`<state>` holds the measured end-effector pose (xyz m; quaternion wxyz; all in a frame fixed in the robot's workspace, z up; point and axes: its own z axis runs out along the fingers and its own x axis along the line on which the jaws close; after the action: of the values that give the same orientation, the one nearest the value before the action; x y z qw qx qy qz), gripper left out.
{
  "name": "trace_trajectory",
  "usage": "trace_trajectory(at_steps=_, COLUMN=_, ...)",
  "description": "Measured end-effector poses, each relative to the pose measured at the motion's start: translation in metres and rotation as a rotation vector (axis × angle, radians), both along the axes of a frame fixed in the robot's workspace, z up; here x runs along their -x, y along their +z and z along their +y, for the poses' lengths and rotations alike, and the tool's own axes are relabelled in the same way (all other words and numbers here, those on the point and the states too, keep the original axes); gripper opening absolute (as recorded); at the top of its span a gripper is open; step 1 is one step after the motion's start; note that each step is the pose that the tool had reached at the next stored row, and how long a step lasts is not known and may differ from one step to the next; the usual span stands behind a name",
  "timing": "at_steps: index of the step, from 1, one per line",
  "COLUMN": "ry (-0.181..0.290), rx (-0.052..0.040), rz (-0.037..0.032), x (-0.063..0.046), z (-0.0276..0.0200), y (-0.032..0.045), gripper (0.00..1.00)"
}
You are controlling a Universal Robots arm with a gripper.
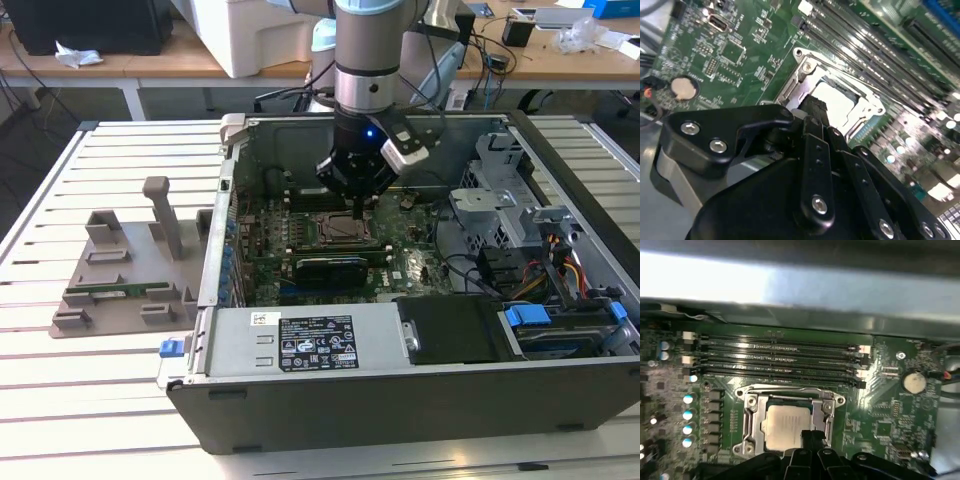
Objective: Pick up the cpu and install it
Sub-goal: 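Install the first cpu locking lever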
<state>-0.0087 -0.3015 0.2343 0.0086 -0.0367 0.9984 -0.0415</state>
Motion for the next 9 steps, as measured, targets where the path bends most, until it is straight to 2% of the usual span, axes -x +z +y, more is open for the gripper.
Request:
trace_trajectory(at_steps=6, ry=0.0, rx=-0.0005, rz=0.0, x=0.0, z=0.0, y=0.0268, gripper=0.11)
trace_trajectory(at_steps=9, ry=0.0, rx=-0.0022, rz=-0.0001, x=0.0, z=0.0, y=0.0274, gripper=0.11)
